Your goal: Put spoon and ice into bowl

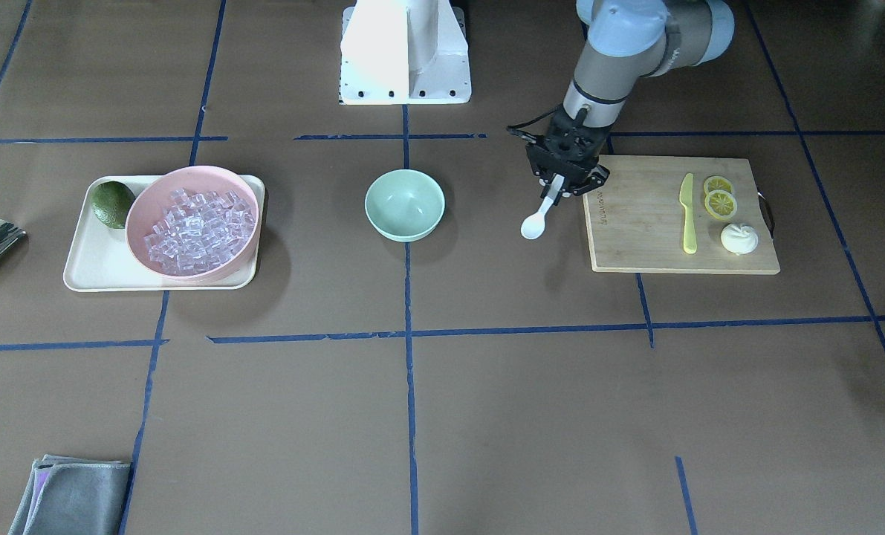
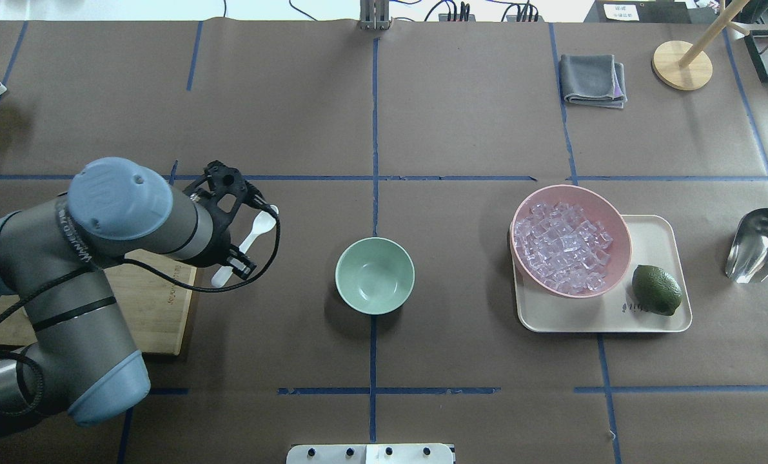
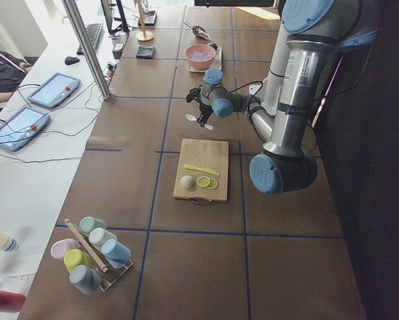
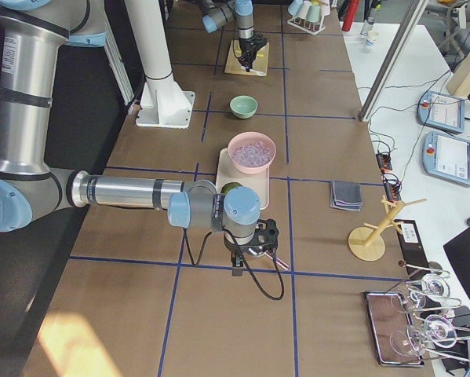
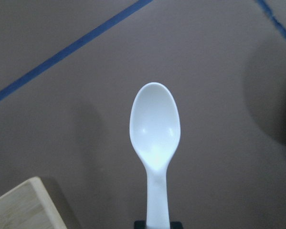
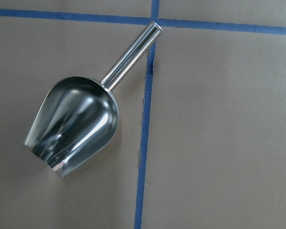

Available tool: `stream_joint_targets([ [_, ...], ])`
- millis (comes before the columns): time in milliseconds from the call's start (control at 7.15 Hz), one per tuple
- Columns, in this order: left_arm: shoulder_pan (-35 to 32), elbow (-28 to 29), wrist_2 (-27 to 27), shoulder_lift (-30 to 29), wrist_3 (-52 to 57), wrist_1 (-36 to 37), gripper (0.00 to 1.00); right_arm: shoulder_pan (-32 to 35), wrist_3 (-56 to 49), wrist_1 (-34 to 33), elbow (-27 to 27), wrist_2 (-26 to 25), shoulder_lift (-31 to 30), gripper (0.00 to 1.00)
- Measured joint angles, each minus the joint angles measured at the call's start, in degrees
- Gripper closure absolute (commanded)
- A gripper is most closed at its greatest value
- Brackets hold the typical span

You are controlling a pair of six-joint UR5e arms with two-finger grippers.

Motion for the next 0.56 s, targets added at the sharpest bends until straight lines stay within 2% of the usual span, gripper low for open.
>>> stream_joint_targets([
  [280, 2.7, 1.6, -0.1, -7.0, 4.6, 6.5, 0.98, 0.0, 0.0, -0.1, 0.1, 0.0, 0.0, 0.0],
  [559, 6.0, 6.9, 0.1, -12.4, 9.8, 7.0, 0.97, 0.0, 0.0, -0.1, 0.1, 0.0, -0.1, 0.0],
])
